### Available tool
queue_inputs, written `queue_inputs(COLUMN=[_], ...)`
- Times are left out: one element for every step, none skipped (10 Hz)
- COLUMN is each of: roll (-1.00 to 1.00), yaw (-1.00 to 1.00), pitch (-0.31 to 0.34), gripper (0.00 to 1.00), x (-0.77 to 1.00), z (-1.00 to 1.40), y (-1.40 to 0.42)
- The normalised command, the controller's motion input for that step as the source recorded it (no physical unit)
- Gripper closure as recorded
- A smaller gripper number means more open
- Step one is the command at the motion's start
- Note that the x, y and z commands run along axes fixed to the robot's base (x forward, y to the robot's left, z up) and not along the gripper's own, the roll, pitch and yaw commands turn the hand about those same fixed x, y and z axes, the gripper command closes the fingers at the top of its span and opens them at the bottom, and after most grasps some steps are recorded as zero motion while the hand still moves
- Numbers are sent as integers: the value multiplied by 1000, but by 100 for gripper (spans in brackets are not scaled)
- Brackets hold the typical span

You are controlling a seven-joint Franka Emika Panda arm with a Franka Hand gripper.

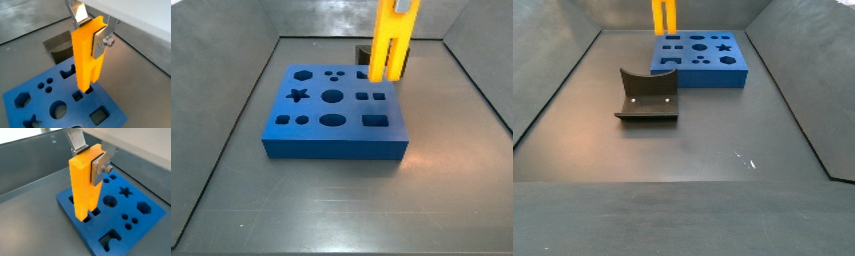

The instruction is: Insert the double-square object.

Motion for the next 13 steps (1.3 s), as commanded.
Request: queue_inputs(roll=[-26,0,23,33,74,71,39,60,49,76,67,76,113], yaw=[-889,-840,-526,-186,-83,0,0,20,20,17,43,46,123], pitch=[-64,-51,0,0,0,-19,-66,-80,-69,-47,-47,-79,-46], gripper=[100,100,100,100,100,100,100,100,100,100,100,100,100], x=[106,109,0,-200,-286,-286,-183,0,0,60,9,-23,34], z=[-314,-289,-103,0,0,-123,-251,-274,-249,-260,-246,-226,-203], y=[0,0,9,31,40,0,-29,-31,0,0,6,0,-11])
